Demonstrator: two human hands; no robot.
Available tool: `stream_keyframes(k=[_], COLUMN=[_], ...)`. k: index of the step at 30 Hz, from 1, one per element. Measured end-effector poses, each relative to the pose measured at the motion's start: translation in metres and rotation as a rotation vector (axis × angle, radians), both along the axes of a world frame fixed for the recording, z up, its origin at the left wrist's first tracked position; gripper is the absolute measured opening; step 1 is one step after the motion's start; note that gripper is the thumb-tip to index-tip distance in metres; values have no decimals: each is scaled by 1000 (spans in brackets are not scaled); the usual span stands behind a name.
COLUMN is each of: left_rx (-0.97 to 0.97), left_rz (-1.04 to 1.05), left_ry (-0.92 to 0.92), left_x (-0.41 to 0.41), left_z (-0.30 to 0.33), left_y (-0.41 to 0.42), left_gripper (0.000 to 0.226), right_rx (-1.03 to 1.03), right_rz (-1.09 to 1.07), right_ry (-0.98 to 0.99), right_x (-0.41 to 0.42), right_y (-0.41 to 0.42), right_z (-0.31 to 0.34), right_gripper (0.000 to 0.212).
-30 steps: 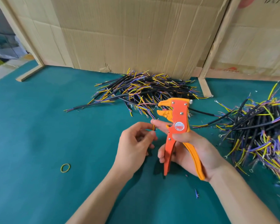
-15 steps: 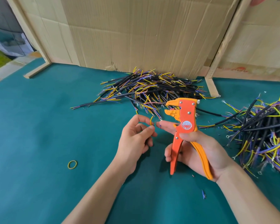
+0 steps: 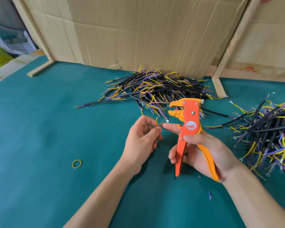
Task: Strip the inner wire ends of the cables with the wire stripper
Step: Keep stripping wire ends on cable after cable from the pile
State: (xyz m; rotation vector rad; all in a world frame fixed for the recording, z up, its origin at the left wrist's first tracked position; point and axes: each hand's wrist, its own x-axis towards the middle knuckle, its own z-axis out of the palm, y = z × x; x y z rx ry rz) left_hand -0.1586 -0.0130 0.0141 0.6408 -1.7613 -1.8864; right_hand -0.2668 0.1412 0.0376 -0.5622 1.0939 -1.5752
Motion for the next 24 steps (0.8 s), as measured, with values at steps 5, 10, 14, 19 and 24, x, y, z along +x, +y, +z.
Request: stream_keyframes(k=[5,10,14,19,24], left_rx=[6,50,85,81,-9], left_rz=[-8,-5,14,36,61], left_ry=[2,16,44,84,128], left_x=[0,1,1,1,3], left_z=[1,1,2,2,2], left_y=[-1,-3,-4,-7,-10], left_gripper=[10,13,16,13,12], right_rx=[-8,-33,-69,-90,-49], right_rz=[9,-18,-59,-118,-32], right_ry=[-5,-18,-17,-45,-96], right_x=[1,1,1,-1,0], right_y=[0,0,-1,0,2], right_z=[0,-1,-5,-5,-3], right_gripper=[68,70,88,72,63])
